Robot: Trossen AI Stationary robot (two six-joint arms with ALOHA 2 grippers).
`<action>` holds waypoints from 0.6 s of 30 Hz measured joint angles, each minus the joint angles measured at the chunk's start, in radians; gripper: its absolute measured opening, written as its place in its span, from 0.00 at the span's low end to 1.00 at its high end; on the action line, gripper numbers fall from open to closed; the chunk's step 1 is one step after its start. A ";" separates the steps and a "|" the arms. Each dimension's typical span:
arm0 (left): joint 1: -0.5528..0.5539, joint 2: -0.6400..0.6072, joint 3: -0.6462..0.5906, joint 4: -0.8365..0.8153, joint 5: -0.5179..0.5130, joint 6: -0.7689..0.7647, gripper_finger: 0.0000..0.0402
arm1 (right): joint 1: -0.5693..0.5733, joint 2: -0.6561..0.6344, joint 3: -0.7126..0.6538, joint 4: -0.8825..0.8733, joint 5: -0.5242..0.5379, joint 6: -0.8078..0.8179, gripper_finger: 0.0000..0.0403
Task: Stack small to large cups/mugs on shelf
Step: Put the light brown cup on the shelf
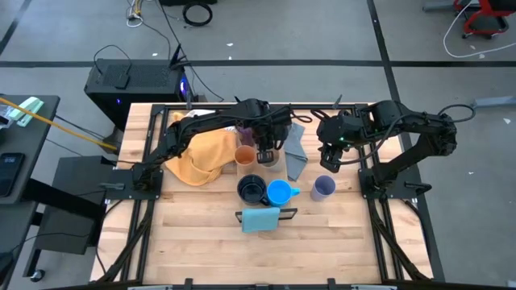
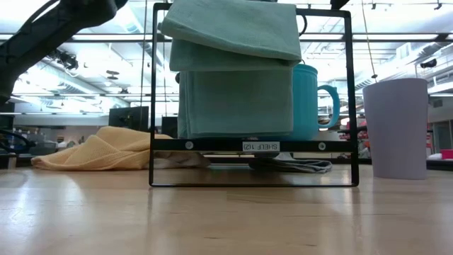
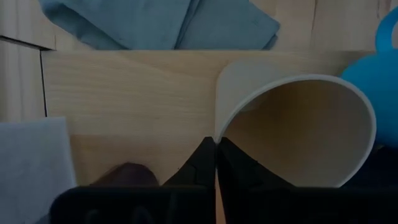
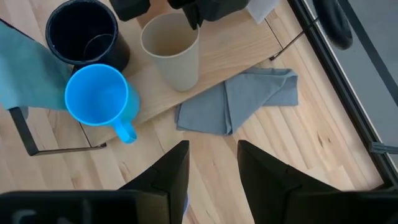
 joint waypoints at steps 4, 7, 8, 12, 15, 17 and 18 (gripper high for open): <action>0.000 -0.003 0.000 -0.020 -0.002 0.015 0.02 | 0.000 0.000 0.000 0.000 0.000 0.000 0.35; 0.000 -0.003 0.000 -0.027 -0.001 0.015 0.03 | 0.000 0.000 0.000 0.000 0.000 0.000 0.35; 0.000 -0.003 0.000 -0.027 -0.001 0.015 0.03 | 0.000 0.000 0.000 0.000 0.000 0.001 0.35; -0.001 -0.003 0.000 -0.027 -0.001 0.015 0.02 | 0.000 0.000 0.000 0.000 0.000 0.002 0.35; -0.001 -0.003 0.000 -0.027 -0.001 0.013 0.03 | 0.000 0.000 0.000 0.000 -0.001 0.003 0.35; -0.001 -0.003 0.000 -0.027 -0.005 0.006 0.07 | 0.000 0.000 0.000 0.000 -0.001 0.003 0.35; -0.001 -0.003 0.000 -0.029 -0.006 0.003 0.09 | 0.000 0.000 0.000 0.000 0.000 0.003 0.35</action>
